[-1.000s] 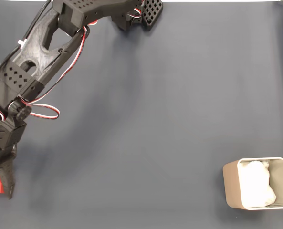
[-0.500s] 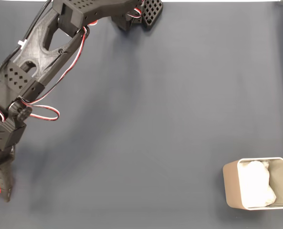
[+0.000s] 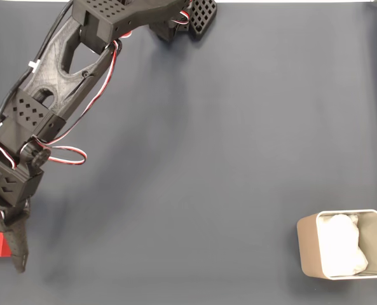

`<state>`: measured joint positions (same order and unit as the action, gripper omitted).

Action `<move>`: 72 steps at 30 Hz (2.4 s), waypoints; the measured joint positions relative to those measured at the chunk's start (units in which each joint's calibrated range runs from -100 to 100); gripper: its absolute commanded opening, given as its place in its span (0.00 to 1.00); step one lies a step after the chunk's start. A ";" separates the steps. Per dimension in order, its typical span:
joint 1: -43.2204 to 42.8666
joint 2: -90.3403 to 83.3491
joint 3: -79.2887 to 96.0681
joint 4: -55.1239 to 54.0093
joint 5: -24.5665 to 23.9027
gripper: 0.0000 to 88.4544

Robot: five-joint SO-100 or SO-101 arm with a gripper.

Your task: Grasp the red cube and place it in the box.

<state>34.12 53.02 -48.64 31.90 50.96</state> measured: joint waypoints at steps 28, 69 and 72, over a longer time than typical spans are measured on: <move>0.00 0.17 0.00 -2.86 0.00 0.46; 1.78 4.17 0.00 -6.28 0.63 0.46; 1.71 4.17 0.00 -6.28 0.63 0.46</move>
<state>35.83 57.19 -48.64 25.62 51.60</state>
